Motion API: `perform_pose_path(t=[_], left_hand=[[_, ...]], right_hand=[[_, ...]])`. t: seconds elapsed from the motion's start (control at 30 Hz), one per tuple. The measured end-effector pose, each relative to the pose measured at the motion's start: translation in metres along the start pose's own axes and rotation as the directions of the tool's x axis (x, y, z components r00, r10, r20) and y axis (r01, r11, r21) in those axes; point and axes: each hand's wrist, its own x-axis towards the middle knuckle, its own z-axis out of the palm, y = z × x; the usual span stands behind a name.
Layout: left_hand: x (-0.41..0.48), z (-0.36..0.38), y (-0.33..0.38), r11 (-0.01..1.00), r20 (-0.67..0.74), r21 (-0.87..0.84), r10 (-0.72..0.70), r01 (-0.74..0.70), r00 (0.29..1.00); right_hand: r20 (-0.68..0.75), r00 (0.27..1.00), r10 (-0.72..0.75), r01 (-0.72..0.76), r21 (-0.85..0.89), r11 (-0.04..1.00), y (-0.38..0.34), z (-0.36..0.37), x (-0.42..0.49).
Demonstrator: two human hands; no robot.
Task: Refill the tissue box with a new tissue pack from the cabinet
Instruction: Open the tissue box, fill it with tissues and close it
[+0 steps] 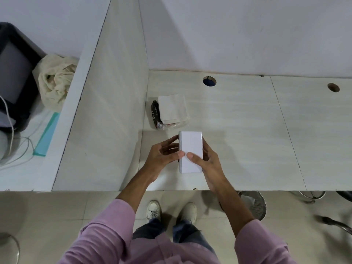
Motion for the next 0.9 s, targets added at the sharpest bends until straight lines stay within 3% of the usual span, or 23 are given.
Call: perform_pose_path(t=[0.13,0.3,0.4,0.5,0.6,0.67,0.77,0.9], left_hand=[[-0.001,0.0,-0.004,1.0,-0.02,0.005,-0.002,0.002,1.0],[-0.006,-0.001,-0.005,0.998,0.0,-0.037,-0.053,0.053,0.999],[-0.004,0.001,-0.007,0.977,0.001,-0.198,-0.077,0.075,0.997],[-0.003,-0.006,-0.013,0.844,0.039,-0.511,-0.169,0.165,0.985],[-0.002,-0.018,-0.024,0.797,0.003,-0.582,-0.194,0.16,0.981],[0.004,-0.023,-0.03,0.855,-0.146,-0.496,-0.255,0.152,0.956],[0.012,-0.028,-0.039,0.959,-0.375,-0.193,-0.267,0.207,0.888],[0.012,-0.03,-0.052,0.931,-0.551,0.27,-0.058,0.244,0.832]], right_hand=[[0.048,0.999,0.0,0.001,-0.012,1.0,-0.004,-0.003,0.0],[0.039,0.997,0.062,-0.067,0.151,0.986,-0.007,-0.015,-0.005],[0.028,0.996,0.09,-0.094,0.21,0.973,-0.007,-0.019,-0.002],[-0.004,0.99,0.141,-0.134,0.299,0.945,-0.008,-0.026,-0.002],[-0.049,0.984,0.171,-0.144,0.347,0.927,-0.002,-0.038,-0.006],[-0.069,0.983,0.168,-0.128,0.388,0.913,0.003,-0.044,-0.01],[-0.114,0.977,0.181,-0.112,0.449,0.886,0.008,-0.052,-0.013],[-0.1,0.979,0.18,-0.11,0.483,0.869,0.008,-0.055,-0.016]])
